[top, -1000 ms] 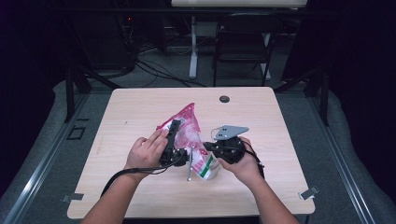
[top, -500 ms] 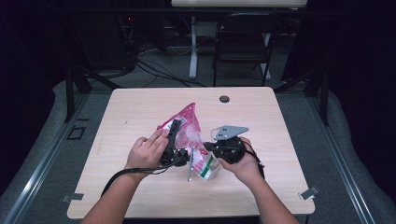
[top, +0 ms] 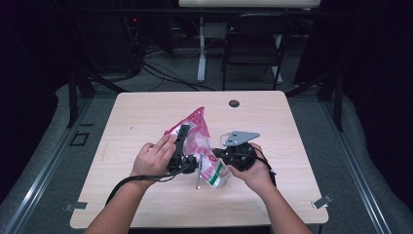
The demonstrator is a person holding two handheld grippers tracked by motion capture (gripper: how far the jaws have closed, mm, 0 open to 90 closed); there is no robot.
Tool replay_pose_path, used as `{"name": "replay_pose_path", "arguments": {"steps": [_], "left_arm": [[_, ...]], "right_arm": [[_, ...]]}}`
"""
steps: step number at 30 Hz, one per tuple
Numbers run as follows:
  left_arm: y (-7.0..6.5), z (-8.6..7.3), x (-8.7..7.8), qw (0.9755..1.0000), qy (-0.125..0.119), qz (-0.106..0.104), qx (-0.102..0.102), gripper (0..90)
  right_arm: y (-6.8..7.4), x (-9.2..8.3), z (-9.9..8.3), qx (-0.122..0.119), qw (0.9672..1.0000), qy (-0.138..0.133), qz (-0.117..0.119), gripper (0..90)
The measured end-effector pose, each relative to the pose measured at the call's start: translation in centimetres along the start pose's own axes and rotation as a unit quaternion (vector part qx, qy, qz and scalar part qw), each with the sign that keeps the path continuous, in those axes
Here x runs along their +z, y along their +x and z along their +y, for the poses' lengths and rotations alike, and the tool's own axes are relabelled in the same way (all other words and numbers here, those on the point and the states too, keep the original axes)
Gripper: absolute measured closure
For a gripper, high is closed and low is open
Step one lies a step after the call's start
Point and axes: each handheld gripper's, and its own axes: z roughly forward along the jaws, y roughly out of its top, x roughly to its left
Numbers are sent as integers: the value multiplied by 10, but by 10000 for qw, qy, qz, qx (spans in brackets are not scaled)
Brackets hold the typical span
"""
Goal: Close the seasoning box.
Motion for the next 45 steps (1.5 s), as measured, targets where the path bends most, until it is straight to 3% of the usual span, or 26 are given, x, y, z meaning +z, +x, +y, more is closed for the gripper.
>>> {"name": "replay_pose_path", "arguments": {"steps": [28,45], "left_arm": [[2,0,-1,10000,51,-60,-32,702],[8,0,-2,10000,-13,39,-82,704]], "right_arm": [[1,0,0,-25,10000,13,-32,900],[1,-5,3,-21,9999,-94,-34,900]]}}
